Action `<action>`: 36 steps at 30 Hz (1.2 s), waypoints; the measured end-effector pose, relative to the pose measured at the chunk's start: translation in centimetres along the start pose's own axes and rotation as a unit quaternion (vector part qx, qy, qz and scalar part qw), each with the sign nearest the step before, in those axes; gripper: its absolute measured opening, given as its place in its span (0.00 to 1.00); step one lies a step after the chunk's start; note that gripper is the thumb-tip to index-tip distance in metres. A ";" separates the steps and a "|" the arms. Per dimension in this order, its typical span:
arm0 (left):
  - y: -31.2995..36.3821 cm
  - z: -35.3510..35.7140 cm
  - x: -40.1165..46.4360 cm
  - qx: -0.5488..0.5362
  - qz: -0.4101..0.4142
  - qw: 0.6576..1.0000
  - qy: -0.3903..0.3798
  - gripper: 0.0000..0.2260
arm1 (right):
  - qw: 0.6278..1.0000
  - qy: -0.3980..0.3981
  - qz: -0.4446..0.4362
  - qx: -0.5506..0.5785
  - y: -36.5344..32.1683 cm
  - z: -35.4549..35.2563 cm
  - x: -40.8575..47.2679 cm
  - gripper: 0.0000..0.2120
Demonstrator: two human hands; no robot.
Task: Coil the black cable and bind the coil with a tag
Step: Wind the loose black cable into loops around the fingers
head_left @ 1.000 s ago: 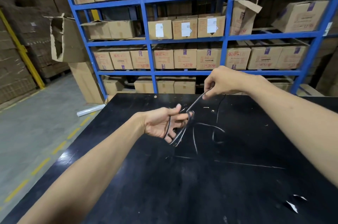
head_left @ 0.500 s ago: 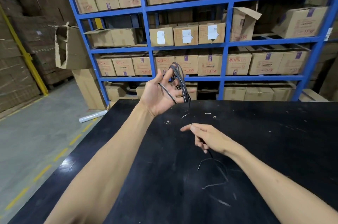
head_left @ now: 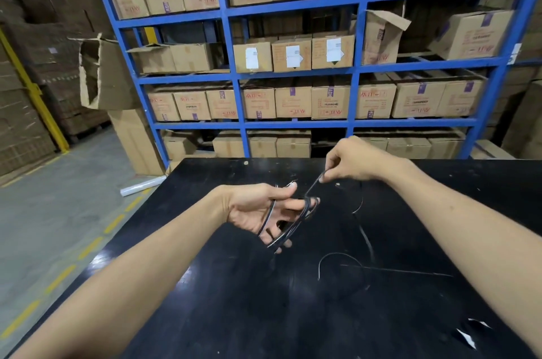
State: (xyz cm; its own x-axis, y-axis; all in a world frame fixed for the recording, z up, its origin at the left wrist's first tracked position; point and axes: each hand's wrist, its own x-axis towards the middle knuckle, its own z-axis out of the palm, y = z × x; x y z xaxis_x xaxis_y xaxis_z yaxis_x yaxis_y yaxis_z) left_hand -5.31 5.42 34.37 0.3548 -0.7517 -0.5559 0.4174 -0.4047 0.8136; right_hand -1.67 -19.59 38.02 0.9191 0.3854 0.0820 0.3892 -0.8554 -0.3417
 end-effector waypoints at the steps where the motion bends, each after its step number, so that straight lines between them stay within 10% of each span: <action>1: -0.3 -0.5 0.3 0.004 0.000 0.999 0.042 0.26 | 1.000 0.012 -0.001 -0.001 -0.6 -0.4 0.1 0.09; 8: 0.9 -2.9 -1.1 -0.135 0.155 0.944 0.257 0.23 | 0.969 0.034 -0.029 0.242 -4.1 2.9 -2.1 0.10; 19: 4.3 -1.6 -3.3 -0.279 0.383 0.874 0.111 0.23 | 0.918 -0.076 -0.022 0.388 -4.4 12.2 -3.6 0.24; 24: 4.0 0.3 -4.1 -0.158 0.306 0.939 -0.024 0.25 | 0.903 0.006 0.057 0.425 -2.3 11.0 -2.1 0.28; 28: 2.3 1.1 -3.5 -0.056 0.145 0.984 -0.091 0.28 | 0.966 0.003 0.010 0.259 -1.1 6.8 -1.1 0.17; 36: -1.7 -1.3 -0.5 0.009 -0.032 0.992 0.124 0.30 | 1.000 -0.008 0.009 0.019 -2.8 -0.5 -0.2 0.13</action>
State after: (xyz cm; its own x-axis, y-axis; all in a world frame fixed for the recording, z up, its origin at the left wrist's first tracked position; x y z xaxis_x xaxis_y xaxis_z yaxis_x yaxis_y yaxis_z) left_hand -5.09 7.16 33.03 0.5239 -0.5740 -0.6293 0.4307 -0.4589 0.7771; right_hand -2.92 -17.49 39.44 0.9246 0.3762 0.0601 0.3698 -0.8485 -0.3786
